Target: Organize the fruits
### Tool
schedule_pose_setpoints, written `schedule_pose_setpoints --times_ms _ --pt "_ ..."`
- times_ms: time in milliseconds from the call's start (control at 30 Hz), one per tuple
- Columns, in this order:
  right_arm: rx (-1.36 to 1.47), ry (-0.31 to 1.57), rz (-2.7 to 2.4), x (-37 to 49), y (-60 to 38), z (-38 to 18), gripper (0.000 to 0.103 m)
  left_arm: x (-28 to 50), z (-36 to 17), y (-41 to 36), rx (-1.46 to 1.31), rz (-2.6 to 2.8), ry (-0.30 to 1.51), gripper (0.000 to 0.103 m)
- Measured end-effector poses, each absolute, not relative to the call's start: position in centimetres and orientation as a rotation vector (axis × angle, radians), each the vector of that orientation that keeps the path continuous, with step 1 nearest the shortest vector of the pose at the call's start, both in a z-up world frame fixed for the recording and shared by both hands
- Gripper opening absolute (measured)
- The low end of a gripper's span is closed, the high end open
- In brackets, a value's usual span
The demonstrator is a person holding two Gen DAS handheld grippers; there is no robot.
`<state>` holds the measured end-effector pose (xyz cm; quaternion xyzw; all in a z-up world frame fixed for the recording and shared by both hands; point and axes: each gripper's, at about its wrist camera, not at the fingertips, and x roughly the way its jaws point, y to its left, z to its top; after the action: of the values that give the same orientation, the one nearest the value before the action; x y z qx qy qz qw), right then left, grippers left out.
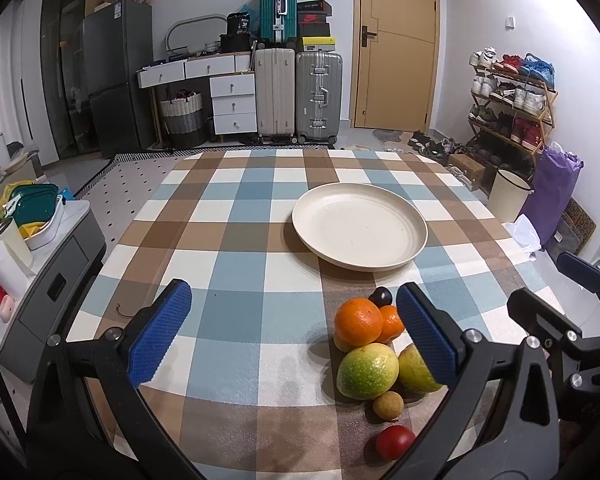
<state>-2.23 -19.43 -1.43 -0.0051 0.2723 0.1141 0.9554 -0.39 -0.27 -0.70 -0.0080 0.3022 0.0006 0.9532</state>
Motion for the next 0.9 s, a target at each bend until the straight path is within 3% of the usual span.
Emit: schedule_pose_setpoints --times_ms 900 --pt "-0.022 0.545 0.232 -2.35 -19.07 -1.59 0.103 -0.38 -1.15 0.12 -0.01 0.023 0.628 0.102"
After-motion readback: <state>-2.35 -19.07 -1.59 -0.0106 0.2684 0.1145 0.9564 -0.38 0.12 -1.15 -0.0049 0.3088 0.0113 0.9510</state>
